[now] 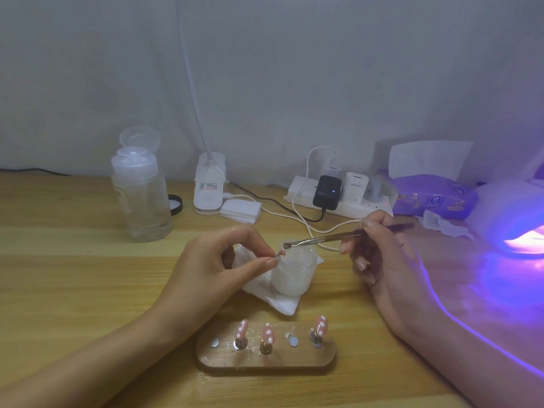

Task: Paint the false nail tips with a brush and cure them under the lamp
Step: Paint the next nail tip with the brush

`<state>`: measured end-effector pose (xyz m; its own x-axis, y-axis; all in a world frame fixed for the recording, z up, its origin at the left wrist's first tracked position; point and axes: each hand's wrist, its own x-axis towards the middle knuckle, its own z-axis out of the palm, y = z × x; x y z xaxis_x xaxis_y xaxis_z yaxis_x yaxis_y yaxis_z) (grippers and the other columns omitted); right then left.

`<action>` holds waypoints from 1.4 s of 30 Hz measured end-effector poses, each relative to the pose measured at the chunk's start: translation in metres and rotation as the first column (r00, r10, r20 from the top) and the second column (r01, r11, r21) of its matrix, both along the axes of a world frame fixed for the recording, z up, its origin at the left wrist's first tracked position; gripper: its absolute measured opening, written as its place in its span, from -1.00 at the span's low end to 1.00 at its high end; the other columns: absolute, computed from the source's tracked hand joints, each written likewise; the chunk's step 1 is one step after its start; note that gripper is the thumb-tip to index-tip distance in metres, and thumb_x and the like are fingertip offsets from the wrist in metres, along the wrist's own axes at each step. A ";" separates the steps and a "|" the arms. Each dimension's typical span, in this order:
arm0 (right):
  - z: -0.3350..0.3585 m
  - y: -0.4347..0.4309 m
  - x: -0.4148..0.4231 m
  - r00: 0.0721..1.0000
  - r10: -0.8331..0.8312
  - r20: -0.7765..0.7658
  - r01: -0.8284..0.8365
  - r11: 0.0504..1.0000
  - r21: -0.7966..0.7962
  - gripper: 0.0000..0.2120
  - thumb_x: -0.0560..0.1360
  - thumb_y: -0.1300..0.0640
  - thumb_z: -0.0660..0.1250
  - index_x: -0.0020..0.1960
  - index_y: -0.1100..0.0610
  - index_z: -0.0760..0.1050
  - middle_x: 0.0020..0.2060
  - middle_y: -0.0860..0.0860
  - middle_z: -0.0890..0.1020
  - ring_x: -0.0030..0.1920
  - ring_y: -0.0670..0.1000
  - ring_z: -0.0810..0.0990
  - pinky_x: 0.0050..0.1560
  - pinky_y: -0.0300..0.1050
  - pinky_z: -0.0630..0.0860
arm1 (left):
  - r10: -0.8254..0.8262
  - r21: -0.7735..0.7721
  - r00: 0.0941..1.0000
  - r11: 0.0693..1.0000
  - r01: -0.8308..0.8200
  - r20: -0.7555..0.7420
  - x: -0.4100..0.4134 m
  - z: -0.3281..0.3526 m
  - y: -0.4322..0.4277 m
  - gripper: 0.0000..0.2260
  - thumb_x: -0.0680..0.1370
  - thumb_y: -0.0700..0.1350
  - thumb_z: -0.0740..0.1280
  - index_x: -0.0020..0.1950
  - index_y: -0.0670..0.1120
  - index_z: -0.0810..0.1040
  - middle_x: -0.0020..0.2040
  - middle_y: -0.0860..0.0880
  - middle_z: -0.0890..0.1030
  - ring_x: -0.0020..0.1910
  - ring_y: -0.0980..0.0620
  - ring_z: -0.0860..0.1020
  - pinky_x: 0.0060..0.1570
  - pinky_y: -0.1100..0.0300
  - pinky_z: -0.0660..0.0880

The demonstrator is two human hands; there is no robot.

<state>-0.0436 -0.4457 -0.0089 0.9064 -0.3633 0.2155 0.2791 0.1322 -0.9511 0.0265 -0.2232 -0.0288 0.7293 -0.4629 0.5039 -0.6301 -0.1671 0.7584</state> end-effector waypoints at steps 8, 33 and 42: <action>-0.001 0.000 0.000 1.000 0.006 -0.016 -0.006 1.000 -0.010 -0.72 0.63 0.20 0.17 -0.25 0.05 0.38 -0.41 0.11 0.59 -0.52 -0.10 0.35 -0.59 -0.33 0.19 | 0.009 0.060 0.998 0.998 -0.013 0.055 0.002 -0.002 0.000 -0.81 0.47 0.20 0.35 -0.13 0.11 0.59 -0.25 0.00 0.58 -0.40 0.10 0.35 -0.37 0.35 0.28; -0.004 0.000 0.002 0.998 0.041 0.053 -0.037 0.997 -0.072 -0.71 0.62 0.15 0.23 -0.28 -0.01 0.44 -0.40 0.07 0.62 -0.52 -0.12 0.34 -0.54 -0.33 0.18 | 0.011 0.046 0.999 0.999 -0.013 0.039 0.002 -0.002 0.000 -0.90 0.51 -0.05 0.47 -0.17 0.08 0.59 -0.18 0.02 0.62 -0.37 0.14 0.34 -0.31 0.41 0.32; -0.004 0.000 0.001 1.000 -0.009 0.021 0.011 0.996 -0.085 -0.75 0.63 0.18 0.20 -0.22 0.07 0.39 -0.40 0.08 0.63 -0.54 -0.10 0.34 -0.56 -0.31 0.18 | 0.021 0.039 0.998 0.999 -0.023 0.052 0.001 -0.002 0.000 -0.89 0.48 0.03 0.48 -0.16 0.07 0.58 -0.15 0.07 0.64 -0.38 0.15 0.34 -0.33 0.42 0.33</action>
<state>-0.0427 -0.4455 -0.0124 0.8979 -0.3516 0.2650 0.2999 0.0479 -0.9528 0.0277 -0.2234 -0.0304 0.7130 -0.4676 0.5225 -0.6639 -0.2104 0.7176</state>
